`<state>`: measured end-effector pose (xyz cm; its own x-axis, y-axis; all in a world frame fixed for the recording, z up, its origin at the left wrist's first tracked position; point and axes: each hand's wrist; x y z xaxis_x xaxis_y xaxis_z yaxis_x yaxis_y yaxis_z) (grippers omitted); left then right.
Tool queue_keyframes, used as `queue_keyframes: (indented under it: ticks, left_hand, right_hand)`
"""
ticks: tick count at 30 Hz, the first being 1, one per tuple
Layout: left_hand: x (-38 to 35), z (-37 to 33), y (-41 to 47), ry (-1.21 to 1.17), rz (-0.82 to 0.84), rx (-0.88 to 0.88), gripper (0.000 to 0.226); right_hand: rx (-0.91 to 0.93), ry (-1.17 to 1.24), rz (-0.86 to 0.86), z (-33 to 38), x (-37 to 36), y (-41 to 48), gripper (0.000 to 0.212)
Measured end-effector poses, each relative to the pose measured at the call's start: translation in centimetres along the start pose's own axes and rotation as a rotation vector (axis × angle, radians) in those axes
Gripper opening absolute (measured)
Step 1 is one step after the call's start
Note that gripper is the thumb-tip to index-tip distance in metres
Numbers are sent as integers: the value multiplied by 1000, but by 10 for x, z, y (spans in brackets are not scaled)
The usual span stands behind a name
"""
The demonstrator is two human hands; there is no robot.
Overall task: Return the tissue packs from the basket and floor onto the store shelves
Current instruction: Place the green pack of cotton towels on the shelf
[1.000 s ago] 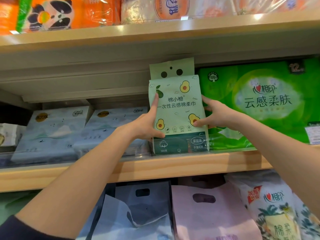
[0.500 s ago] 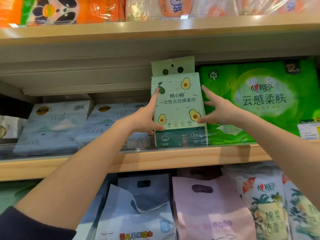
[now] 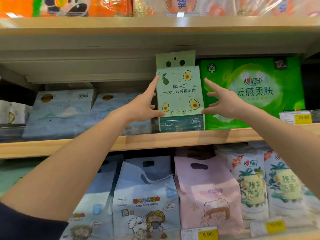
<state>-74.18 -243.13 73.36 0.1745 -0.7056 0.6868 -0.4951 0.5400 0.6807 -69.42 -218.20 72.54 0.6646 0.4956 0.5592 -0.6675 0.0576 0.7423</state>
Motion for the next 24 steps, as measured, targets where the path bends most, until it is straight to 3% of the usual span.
queue_keyframes:
  ticks: [4,13,24]
  left_hand:
    - [5,-13,-21,-36,-33,3,102]
    - [9,-61,-93,42,55,119,94]
    - [-44,-85,-226,63,187,335,93]
  right_hand:
    - [8,-52,-29,9,5,-24,100]
    - [-19,-40,52,28,27,-97,95]
    - [-43,58,284,13,7,-230,93]
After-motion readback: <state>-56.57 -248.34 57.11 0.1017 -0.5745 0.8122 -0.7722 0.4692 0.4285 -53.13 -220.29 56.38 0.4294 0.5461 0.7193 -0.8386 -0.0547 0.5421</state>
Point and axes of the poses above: each hand's wrist, its own y-axis towards the middle knuckle, its own x-axis out of the back of the hand, z = x × y
